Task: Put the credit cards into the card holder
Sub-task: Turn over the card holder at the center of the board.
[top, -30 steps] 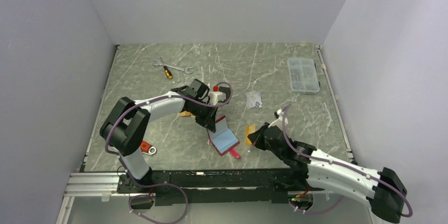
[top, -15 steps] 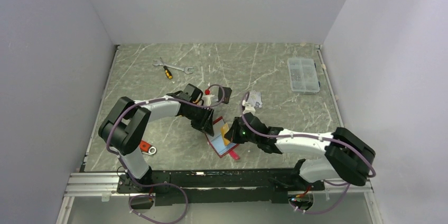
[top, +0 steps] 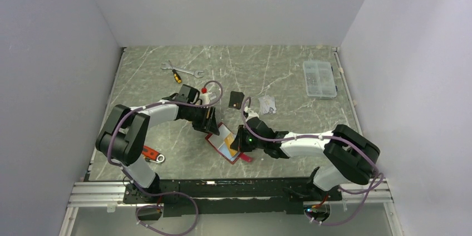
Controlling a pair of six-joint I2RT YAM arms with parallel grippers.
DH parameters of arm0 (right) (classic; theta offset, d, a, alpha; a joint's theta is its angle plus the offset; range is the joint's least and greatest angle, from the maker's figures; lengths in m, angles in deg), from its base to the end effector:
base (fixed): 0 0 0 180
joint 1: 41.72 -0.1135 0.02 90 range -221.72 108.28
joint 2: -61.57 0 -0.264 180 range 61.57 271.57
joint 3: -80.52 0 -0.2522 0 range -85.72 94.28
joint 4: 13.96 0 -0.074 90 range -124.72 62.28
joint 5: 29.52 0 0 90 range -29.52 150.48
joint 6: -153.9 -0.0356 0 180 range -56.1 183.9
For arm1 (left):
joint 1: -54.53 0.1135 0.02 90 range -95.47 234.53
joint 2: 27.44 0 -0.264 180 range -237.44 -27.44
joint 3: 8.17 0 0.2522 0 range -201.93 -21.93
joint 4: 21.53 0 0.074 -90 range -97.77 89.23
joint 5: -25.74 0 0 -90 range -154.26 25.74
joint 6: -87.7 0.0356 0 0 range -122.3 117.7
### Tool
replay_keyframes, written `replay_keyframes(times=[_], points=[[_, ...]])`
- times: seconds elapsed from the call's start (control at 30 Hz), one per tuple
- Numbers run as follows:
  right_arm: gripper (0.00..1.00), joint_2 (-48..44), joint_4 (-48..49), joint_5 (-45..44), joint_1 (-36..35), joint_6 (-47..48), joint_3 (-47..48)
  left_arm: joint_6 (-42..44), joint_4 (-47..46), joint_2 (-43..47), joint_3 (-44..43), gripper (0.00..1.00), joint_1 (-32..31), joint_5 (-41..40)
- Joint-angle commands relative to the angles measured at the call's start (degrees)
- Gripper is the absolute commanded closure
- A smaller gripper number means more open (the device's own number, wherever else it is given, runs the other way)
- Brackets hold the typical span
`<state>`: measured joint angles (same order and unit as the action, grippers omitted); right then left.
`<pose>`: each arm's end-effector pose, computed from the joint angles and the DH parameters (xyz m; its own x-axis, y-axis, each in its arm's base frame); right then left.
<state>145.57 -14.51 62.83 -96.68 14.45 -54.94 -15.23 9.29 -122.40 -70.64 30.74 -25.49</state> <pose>0.1544 0.2228 0.1453 -0.8753 0.0741 -0.4779 -0.2631 0.7562 0.5991 0.2667 -0.1419 0.1501 -0.9248 0.2170 -0.3126 0.3744 0.6654 -0.6458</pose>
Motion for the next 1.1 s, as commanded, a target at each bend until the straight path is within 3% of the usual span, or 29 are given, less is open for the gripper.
replay_keyframes(times=[0.0,0.33,0.5,0.6,1.07], points=[[1.00,0.55,0.44,2.17,-0.13,2.75,0.68,0.55,-2.09,0.54,-0.57,0.47,0.54,3.24],[1.00,-2.16,-4.17,2.43,-0.19,5.77,-0.02,0.03,-1.98,-1.96,-1.31,0.65,0.67,3.68],[1.00,-7.51,-7.51,2.14,1.08,6.02,-0.66,-0.88,-2.11,1.11,1.03,0.89,1.68,1.58],[1.00,-11.02,-7.87,3.61,2.31,5.07,-2.44,-2.27,-2.67,2.65,2.09,0.98,2.94,1.78],[1.00,-16.22,-5.62,9.69,2.66,1.12,-9.73,-4.23,-5.50,4.51,4.98,1.00,3.93,2.76]])
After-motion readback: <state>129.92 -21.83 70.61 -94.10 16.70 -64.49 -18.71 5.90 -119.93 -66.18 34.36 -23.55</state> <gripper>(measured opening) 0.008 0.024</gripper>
